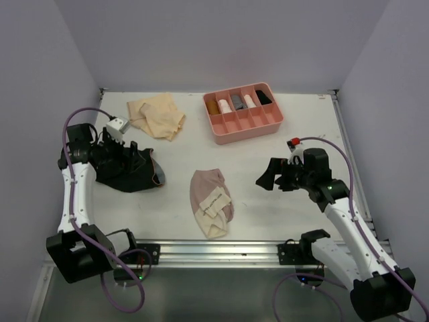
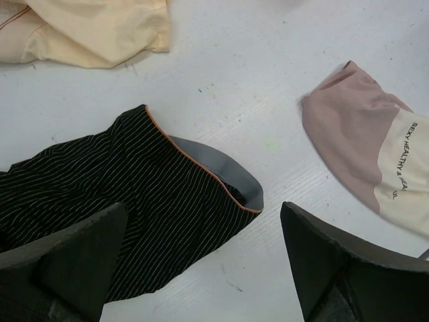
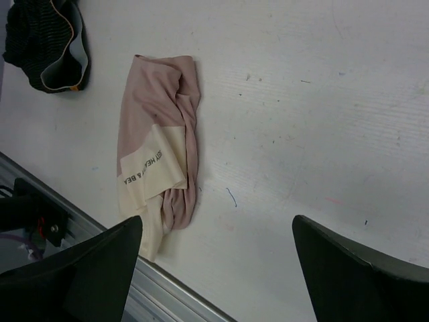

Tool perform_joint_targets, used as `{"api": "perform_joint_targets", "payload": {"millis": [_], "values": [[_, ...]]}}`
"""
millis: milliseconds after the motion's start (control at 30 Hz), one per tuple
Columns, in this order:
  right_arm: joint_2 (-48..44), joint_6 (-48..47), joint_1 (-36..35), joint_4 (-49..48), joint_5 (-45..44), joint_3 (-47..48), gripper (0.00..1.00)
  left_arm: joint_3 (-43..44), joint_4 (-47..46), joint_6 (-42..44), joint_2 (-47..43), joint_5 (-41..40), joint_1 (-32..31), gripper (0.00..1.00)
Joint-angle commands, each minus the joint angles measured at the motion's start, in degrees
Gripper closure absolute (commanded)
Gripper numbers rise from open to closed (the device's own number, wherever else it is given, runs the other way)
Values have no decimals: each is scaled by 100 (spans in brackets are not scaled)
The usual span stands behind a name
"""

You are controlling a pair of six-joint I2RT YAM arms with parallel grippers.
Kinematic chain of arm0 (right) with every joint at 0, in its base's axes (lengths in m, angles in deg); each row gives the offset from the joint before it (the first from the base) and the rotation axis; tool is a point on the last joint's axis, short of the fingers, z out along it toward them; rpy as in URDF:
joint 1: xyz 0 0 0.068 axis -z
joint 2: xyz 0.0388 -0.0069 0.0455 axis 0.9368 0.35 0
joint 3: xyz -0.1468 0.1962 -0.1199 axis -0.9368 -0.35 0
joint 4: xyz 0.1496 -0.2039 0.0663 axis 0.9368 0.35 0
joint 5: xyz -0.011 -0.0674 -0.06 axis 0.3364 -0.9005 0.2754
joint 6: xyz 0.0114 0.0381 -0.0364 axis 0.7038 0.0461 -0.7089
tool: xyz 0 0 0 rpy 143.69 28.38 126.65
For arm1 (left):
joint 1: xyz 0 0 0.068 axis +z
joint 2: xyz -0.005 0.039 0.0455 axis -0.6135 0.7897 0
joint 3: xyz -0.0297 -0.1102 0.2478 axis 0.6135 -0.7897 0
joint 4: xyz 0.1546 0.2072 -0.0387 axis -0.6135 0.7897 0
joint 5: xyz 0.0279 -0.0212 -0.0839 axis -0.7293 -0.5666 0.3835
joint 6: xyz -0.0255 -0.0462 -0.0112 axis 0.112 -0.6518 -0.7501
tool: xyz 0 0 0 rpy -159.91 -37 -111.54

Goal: Roll the underwear
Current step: Flatten the underwear

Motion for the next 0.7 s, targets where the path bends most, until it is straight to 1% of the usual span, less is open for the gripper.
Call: {"api": "perform_joint_targets", "payload": {"millis": [0, 67, 100, 167, 200, 233, 267, 300, 333, 367, 400, 433, 467, 500, 533, 567, 667], "values": [[-114, 262, -61, -204, 361, 18, 1, 558, 185, 489, 282, 262, -120, 0], [-228, 508, -61, -266, 483, -131, 2, 832, 598, 895, 468, 352, -348, 0], [-272, 613, -61, -370, 545, -210, 1, 1033, 695, 1219, 590, 239, -819, 0], [-526, 1017, -70, -503, 659, -518, 2, 1131, 565, 1327, 653, -121, -1418, 2], [-657, 1166, -78, -625, 747, -641, 2, 1201, 486, 1389, 705, -210, -2048, 3], [-772, 1446, -87, -652, 782, -851, 2, 1254, 372, 1459, 749, -298, -2324, 5], [-1060, 1571, -87, -670, 800, -949, 2, 1298, 379, 1686, 811, -429, -2919, 9], [-1202, 1798, -87, -644, 818, -1037, 1, 1394, 388, 1810, 942, -483, -3229, 11], [-1482, 1879, -105, -531, 827, -1159, 2, 1456, 388, 2063, 1022, -544, -3798, 17], [-1607, 1949, -113, -530, 818, -1195, 2, 1457, 405, 2214, 1109, -571, -3803, 20], [-1712, 1993, -114, -390, 783, -1230, 4, 1474, 406, 2346, 1302, -606, -4352, 23], [-1809, 2064, -105, -293, 748, -1257, 5, 1483, 388, 2443, 1408, -693, -4618, 24], [-1906, 2099, -113, -197, 756, -1275, 6, 1492, 388, 2601, 1522, -938, -5213, 29], [-1915, 2125, -122, -152, 774, -1301, 11, 1510, 371, 2680, 1776, -1053, -5514, 31], [-1907, 2082, -114, -82, 748, -1284, 13, 1510, 362, 2768, 1900, -1159, -5770, 34], [-1881, 2021, -114, -3, 695, -1266, 14, 1545, 362, 2917, 2032, -1273, -6225, 38], [-1766, 1713, -122, 480, 388, -1099, 16, 1571, 344, 3181, 2498, -1310, -6816, 42]]}}
